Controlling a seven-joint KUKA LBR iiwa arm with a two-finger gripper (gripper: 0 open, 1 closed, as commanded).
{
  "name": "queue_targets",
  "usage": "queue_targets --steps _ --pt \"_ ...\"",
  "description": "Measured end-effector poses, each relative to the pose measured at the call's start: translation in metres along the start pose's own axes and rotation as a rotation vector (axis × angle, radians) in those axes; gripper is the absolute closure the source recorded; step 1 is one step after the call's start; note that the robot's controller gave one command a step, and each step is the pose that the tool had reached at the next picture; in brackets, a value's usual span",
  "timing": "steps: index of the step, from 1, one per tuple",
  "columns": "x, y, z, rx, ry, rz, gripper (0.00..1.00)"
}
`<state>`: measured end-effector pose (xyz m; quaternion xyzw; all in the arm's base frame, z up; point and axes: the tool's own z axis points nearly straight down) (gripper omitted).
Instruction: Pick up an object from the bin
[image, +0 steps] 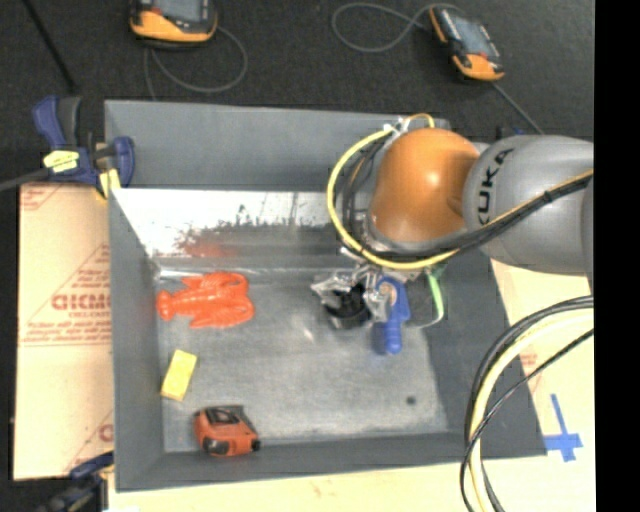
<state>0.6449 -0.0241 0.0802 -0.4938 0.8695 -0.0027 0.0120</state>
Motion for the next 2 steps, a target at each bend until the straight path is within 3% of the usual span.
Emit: queue_targets --steps 1,2 --pt "0.0 0.0 0.0 0.0 0.0 0.001 1.0" --pt "0.014 0.009 -0.165 -0.012 0.014 0.013 1.0"
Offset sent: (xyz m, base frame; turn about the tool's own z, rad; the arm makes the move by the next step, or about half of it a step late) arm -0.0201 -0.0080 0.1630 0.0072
